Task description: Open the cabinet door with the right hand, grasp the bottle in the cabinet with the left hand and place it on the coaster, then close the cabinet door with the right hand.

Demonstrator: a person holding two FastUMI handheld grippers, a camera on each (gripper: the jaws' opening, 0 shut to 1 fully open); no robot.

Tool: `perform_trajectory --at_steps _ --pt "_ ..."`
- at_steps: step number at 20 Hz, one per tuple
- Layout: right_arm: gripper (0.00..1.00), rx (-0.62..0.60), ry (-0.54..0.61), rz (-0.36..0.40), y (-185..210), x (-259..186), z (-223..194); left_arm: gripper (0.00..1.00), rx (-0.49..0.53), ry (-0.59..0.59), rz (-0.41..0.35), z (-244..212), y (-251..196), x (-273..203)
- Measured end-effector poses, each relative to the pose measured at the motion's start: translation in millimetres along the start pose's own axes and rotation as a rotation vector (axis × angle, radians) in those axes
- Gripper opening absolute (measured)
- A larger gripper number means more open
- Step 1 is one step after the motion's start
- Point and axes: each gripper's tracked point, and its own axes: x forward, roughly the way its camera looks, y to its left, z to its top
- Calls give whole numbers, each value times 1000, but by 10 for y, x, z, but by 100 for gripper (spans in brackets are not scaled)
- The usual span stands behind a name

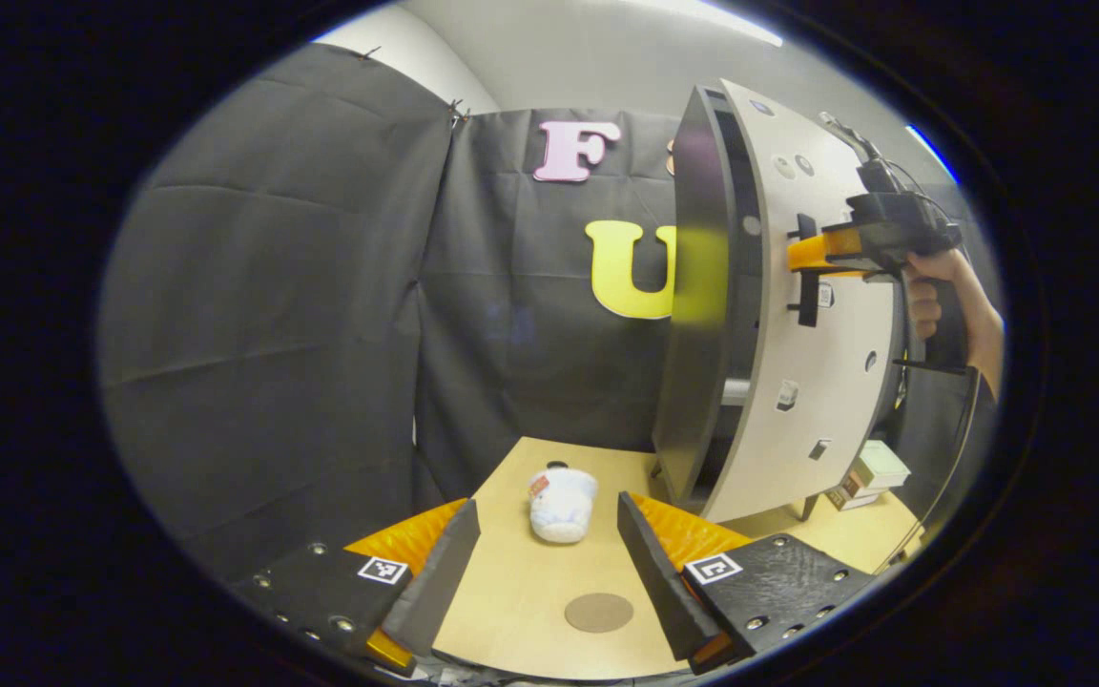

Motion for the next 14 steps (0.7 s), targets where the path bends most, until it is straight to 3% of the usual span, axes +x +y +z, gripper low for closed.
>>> perform_trajectory --at_steps 1,14 --pt "9 -2 -5 14 -5 -11 -5 90 2 5 0 -23 8 -27" --pt "12 11 33 129 -154 -265 -38 89 41 0 34 79 130 -94"
